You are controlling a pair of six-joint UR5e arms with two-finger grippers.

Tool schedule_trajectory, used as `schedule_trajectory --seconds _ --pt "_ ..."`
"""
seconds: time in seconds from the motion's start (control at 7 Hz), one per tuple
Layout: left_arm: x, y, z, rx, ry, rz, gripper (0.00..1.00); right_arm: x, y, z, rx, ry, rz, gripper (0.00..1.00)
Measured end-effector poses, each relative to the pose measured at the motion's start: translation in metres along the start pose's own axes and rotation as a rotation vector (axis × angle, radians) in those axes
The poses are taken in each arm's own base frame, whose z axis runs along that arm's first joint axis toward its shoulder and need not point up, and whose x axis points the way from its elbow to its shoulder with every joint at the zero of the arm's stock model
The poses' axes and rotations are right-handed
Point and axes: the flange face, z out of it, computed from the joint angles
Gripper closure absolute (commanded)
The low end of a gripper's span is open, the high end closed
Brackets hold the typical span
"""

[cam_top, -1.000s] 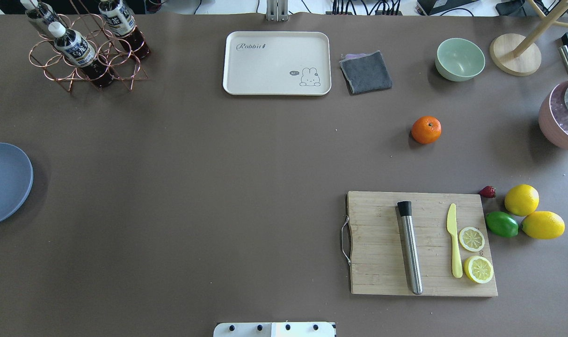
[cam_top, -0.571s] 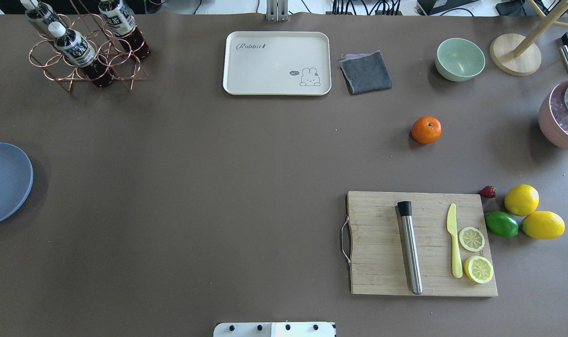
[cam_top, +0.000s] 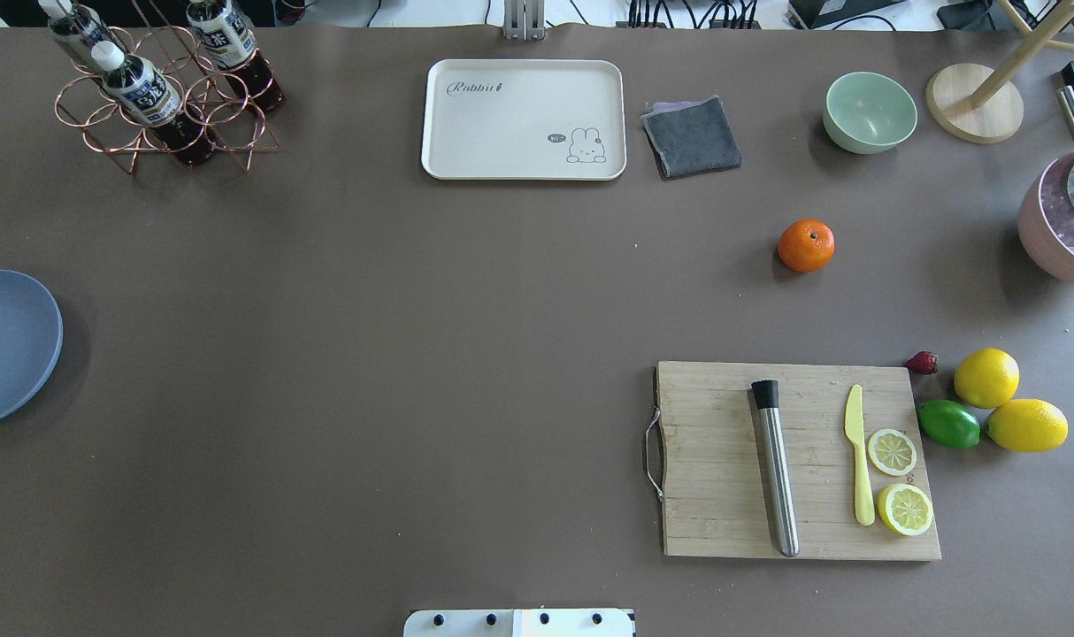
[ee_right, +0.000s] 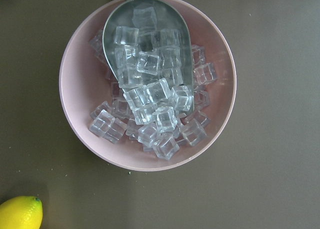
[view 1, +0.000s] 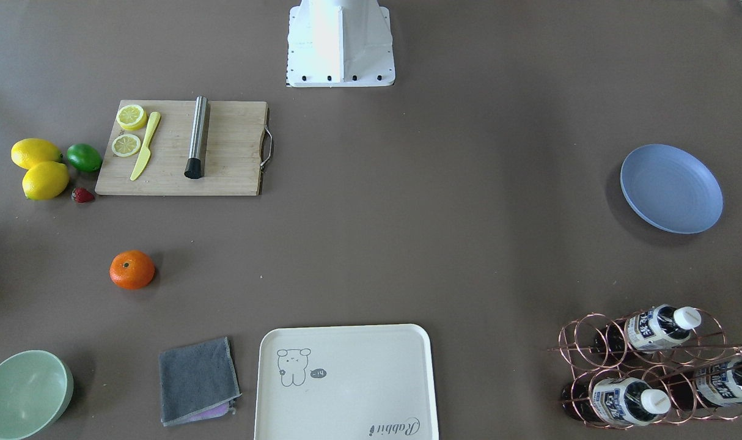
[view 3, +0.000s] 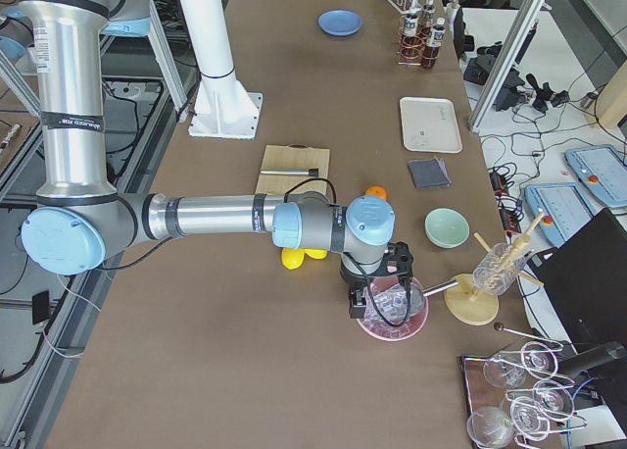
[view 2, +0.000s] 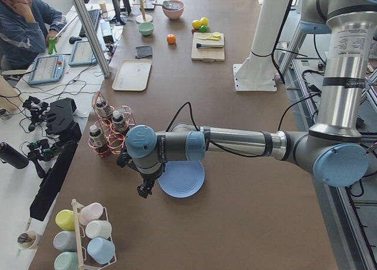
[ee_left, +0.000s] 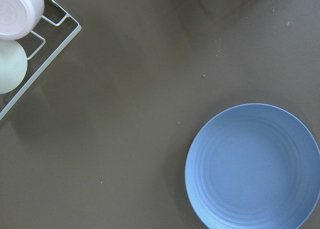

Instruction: Pick orange to plate

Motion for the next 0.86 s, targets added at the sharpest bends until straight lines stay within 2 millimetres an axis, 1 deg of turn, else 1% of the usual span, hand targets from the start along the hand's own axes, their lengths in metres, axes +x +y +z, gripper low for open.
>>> schedule_trajectory --seconds 0.43,0.86 --pt "0.000 -0.001 -0.001 0.010 -0.004 0.004 0.01 0.000 0.001 0.000 -0.001 -0.003 0.001 0.00" --pt "0.003 -0.014 -0.008 0.109 -0.057 0.131 0.01 0.000 0.002 0.001 -0.002 -0.004 0.002 0.00"
